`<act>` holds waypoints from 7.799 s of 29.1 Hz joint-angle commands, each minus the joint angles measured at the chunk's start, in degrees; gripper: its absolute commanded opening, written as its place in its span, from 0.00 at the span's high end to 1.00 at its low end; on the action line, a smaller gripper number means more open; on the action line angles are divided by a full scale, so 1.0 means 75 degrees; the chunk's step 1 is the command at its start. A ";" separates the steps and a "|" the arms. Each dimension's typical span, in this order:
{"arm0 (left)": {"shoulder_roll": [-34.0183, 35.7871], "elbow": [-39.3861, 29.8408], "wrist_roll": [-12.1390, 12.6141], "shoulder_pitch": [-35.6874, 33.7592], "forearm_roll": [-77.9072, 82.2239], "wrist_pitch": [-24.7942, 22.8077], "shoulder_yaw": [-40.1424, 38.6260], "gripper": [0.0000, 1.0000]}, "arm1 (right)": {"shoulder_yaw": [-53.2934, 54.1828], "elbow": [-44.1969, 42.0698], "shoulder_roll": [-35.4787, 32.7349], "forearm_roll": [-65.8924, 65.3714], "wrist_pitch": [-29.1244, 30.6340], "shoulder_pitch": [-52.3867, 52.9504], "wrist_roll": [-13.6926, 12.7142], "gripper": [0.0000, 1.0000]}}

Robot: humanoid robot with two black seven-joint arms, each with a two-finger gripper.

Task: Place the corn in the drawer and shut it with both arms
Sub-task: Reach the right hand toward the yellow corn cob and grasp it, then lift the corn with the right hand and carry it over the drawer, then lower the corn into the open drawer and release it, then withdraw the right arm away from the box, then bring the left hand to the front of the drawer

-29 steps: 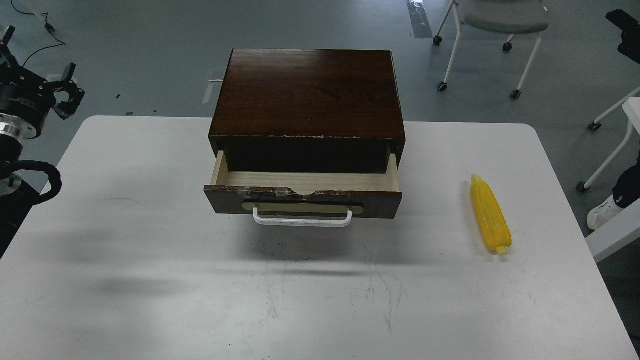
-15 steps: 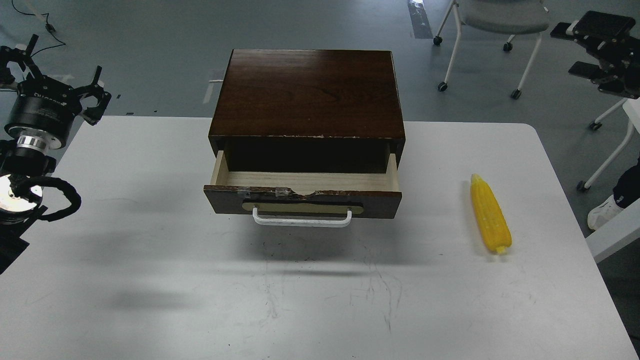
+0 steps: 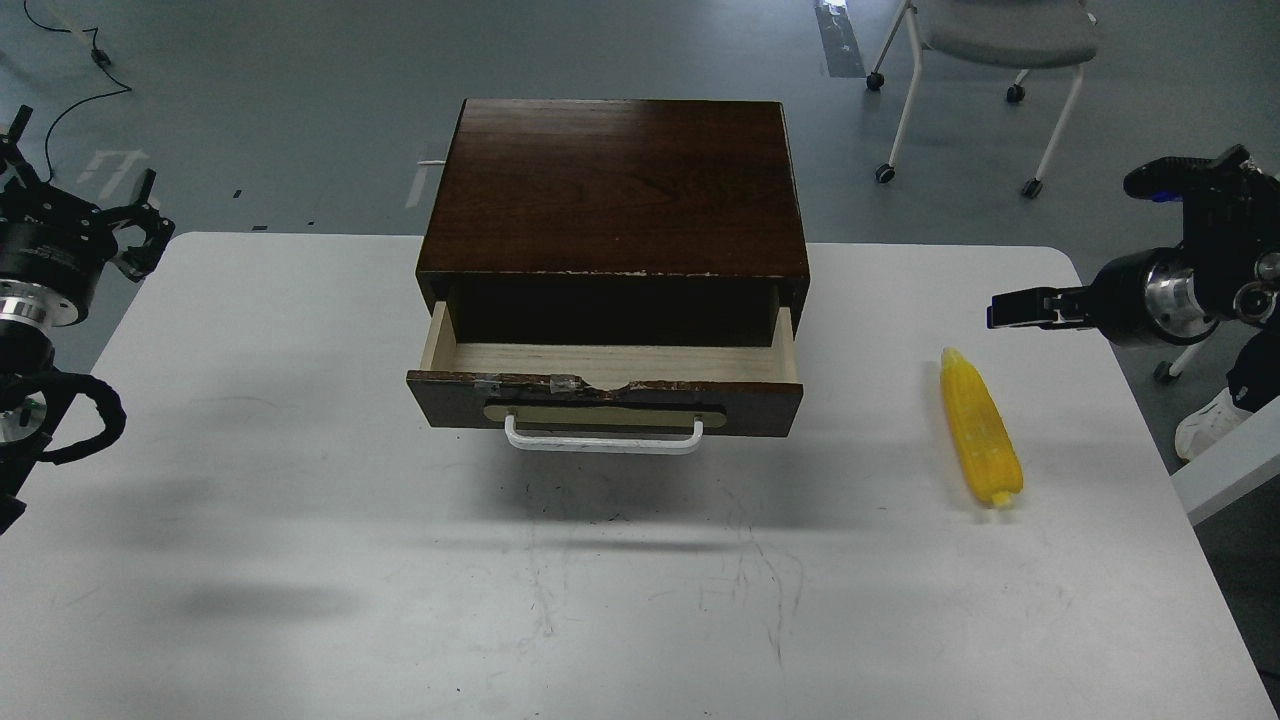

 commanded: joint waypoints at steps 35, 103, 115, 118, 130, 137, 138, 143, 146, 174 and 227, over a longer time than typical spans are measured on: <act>-0.0004 0.0340 -0.0065 -0.0094 -0.0002 0.0000 -0.0017 0.01 | 0.0108 -0.1254 0.0866 0.0047 -0.0452 -0.1069 0.1062 1.00; 0.0535 0.0351 0.0217 -0.0153 0.0326 0.0000 0.0124 0.01 | -0.0033 0.0880 0.5293 -0.3000 -0.1378 0.3270 0.1378 0.30; 0.0617 0.0351 0.0170 -0.0364 0.0326 0.0000 0.0077 0.07 | 0.1207 0.0564 0.5293 -0.2204 -0.1624 0.3072 0.1355 0.25; 0.1002 0.0305 0.0135 -0.0352 0.0315 0.0000 0.0065 0.19 | 0.2142 0.0167 0.5247 -0.1644 -0.1613 0.2814 0.1285 0.04; 0.1273 0.0059 0.0099 -0.0458 0.1470 0.0000 0.0112 0.36 | 0.3762 -0.0678 0.2743 0.2246 -0.1554 0.1855 0.1296 0.00; 0.1576 -0.0665 -0.0123 -0.1042 0.3709 0.0000 0.0065 0.40 | 0.6289 -0.0818 0.1463 0.4133 -0.1577 -0.0299 0.1273 0.00; 0.1741 -0.1016 -0.0135 -0.1183 0.4096 0.0000 0.0065 0.40 | 0.6817 -0.0935 0.1357 0.4438 -0.1566 -0.0745 0.1261 0.00; 0.1813 -0.2188 -0.0135 -0.1616 0.5956 0.0000 0.0077 0.57 | 0.8063 -0.1754 0.1180 0.5703 -0.1542 -0.1919 0.1144 0.00; 0.1708 -0.2750 -0.0379 -0.1990 0.7603 0.0000 0.0054 0.92 | 0.8344 -0.2443 0.1168 0.6626 -0.1368 -0.2259 0.1144 0.00; 0.0326 -0.8437 -0.0388 -0.2521 1.7467 0.0000 0.0991 1.00 | 1.0409 -0.4628 0.1977 1.0289 0.0122 -0.4546 0.1226 0.00; 0.0172 -0.7911 -0.0388 -0.2262 1.9337 0.0000 0.2608 1.00 | 1.0385 -0.5413 0.2129 1.0265 0.0110 -0.4499 0.1460 0.00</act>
